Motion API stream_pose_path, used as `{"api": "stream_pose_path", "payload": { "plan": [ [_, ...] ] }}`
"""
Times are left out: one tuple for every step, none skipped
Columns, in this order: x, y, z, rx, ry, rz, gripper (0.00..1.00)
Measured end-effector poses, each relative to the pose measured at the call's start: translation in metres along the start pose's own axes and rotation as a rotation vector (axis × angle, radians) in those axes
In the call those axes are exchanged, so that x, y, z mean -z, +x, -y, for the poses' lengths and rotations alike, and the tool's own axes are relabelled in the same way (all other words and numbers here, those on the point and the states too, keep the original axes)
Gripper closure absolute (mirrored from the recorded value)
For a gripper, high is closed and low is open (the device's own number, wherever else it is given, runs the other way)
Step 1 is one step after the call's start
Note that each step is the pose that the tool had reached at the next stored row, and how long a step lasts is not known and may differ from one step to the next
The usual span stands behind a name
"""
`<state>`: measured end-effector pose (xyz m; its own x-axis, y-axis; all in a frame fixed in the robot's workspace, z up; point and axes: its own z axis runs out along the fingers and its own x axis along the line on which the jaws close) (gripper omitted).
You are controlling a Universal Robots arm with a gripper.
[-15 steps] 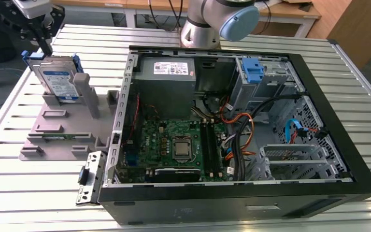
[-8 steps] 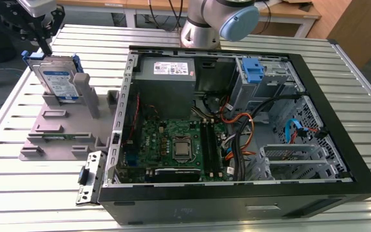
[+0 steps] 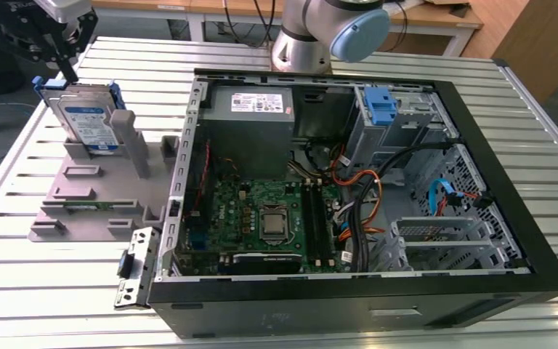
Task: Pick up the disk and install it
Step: 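Pick up the disk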
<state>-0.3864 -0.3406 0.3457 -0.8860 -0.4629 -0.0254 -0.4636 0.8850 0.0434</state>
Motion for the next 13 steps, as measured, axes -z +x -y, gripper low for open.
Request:
{"api": "stream_pose_path", "payload": {
  "plan": [
    [0.0000,0.0000,0.0000,0.016,-0.0004,-0.0008,0.89],
    [0.0000,0.0000,0.0000,0.031,-0.0008,-0.0014,0.89],
    [0.0000,0.0000,0.0000,0.046,-0.0011,-0.0020,0.89],
    [0.0000,0.0000,0.0000,0.060,-0.0015,-0.0026,0.89],
    [0.0000,0.0000,0.0000,0.075,-0.0019,-0.0033,0.89],
    [-0.0001,0.0000,0.0000,0.089,-0.0023,-0.0039,0.89],
    [-0.0001,0.0000,0.0000,0.103,-0.0026,-0.0045,0.89],
    [-0.0001,0.0000,0.0000,0.117,-0.0029,-0.0051,0.89],
    [-0.0001,0.0000,0.0000,0.129,-0.0033,-0.0057,0.89],
    [-0.0001,0.0000,0.0000,0.138,-0.0035,-0.0060,0.89],
    [-0.0001,0.0000,0.0000,0.141,-0.0036,-0.0061,0.89],
    [-0.0001,0.0000,0.0000,0.141,-0.0036,-0.0062,0.89],
    [-0.0001,0.0000,0.0000,0.141,-0.0036,-0.0062,0.89]
  ]
}}
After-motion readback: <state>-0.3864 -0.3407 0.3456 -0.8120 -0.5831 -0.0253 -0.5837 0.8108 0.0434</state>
